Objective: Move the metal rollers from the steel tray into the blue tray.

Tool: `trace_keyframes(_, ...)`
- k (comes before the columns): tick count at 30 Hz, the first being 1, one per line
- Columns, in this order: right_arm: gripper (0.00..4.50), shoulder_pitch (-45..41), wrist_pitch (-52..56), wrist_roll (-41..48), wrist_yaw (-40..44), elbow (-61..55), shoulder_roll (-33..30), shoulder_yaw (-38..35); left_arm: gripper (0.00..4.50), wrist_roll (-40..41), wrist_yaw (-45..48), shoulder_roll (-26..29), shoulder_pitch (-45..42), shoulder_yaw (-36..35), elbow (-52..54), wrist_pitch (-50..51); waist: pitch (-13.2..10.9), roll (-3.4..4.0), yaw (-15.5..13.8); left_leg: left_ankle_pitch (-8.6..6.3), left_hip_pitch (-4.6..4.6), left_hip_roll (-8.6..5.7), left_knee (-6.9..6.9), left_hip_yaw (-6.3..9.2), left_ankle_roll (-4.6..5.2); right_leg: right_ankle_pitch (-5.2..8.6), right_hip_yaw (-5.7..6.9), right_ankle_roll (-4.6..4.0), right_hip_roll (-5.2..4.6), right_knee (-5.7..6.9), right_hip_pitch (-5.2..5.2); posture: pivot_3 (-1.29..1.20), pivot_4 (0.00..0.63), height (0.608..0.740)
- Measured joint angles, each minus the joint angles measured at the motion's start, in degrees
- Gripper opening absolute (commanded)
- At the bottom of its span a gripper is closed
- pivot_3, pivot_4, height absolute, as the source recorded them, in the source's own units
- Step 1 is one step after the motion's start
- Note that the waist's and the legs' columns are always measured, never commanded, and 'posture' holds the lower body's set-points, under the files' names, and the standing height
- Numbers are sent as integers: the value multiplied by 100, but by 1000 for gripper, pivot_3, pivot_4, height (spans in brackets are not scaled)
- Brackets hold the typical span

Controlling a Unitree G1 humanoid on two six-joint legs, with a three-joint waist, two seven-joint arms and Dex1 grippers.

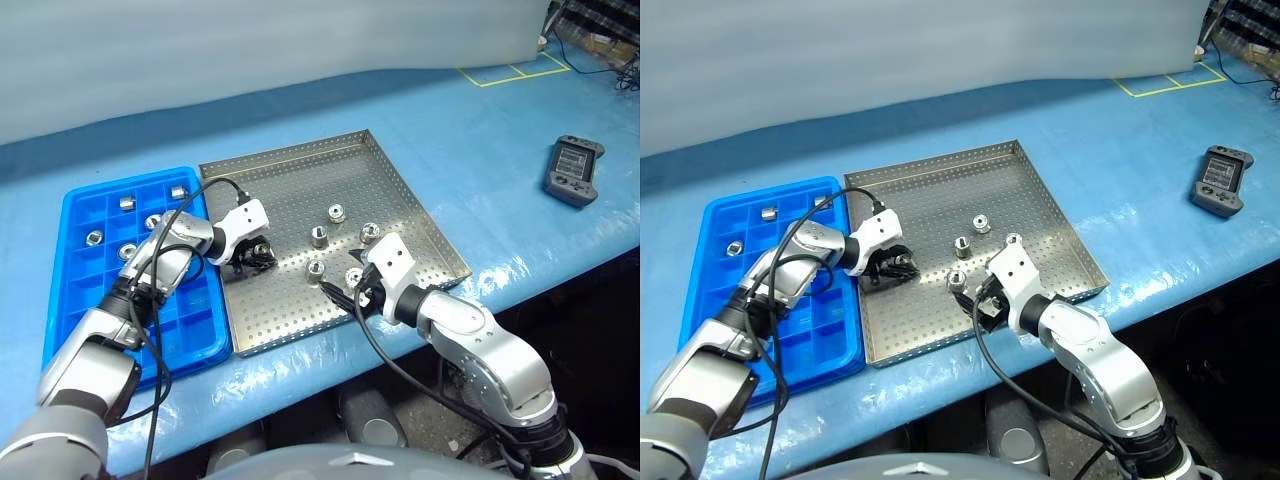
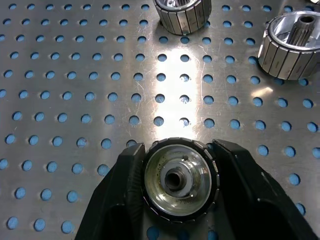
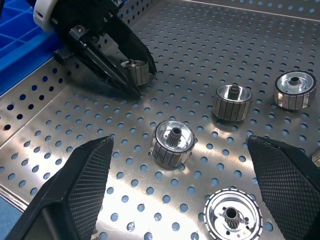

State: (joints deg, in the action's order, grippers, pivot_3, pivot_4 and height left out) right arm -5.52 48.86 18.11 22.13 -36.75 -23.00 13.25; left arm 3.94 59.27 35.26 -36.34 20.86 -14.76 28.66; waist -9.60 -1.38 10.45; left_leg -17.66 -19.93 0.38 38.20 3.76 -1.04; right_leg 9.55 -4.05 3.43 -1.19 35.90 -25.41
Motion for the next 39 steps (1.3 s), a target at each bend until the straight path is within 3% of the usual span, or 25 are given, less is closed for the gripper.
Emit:
trace_keyframes(3, 4500, -47, -9, 0, 28, 7, 6, 45, 1841, 314, -13, 5, 241, -383, 447, 23, 0, 0, -20, 0, -1, 0, 0, 2, 0, 0, 1, 0, -1, 0, -1, -185, 150, 740)
trace_keyframes(6, 4500, -103, -22, -1, 54, 29, 41, 128, 1841, 734, -521, -227, 747, -1228, 1263, 122, 0, 1, -29, 0, -1, 1, 2, 2, 0, -2, 2, 1, -4, 0, -1, -180, 150, 740)
trace_keyframes(11, 4500, -239, -97, -4, 86, 83, 172, 294, 1841, 770, -2224, -917, 1698, -2381, 2673, 133, 1, 1, -52, 0, 2, 0, 7, 0, -1, -12, -1, -1, -6, 0, 3, -150, 150, 740)
trace_keyframes(18, 4500, -460, -301, -54, 301, 270, 263, 650, 1841, 469, -4252, -1729, 2888, -3395, 3851, 648, 0, 0, -165, 1, 9, -1, 14, 2, -2, -9, 1, 13, -4, 2, 14, -81, 150, 740)
trace_keyframes(27, 4500, -744, -492, -97, 591, 540, 349, 875, 1841, -149, -5851, -2042, 3354, -4209, 4017, 762, 2, -2, -494, 2, 21, -3, 17, 7, -4, -19, 8, -1, -6, -3, 30, -52, 150, 740)
trace_keyframes(39, 4500, -745, -492, -130, 612, 607, 444, 873, 1841, -328, -6297, -2178, 3680, -4292, 3818, 1487, 3, -5, -564, 2, 23, -3, 17, 9, -4, -15, 13, 2, -5, -2, 32, -91, 150, 740)
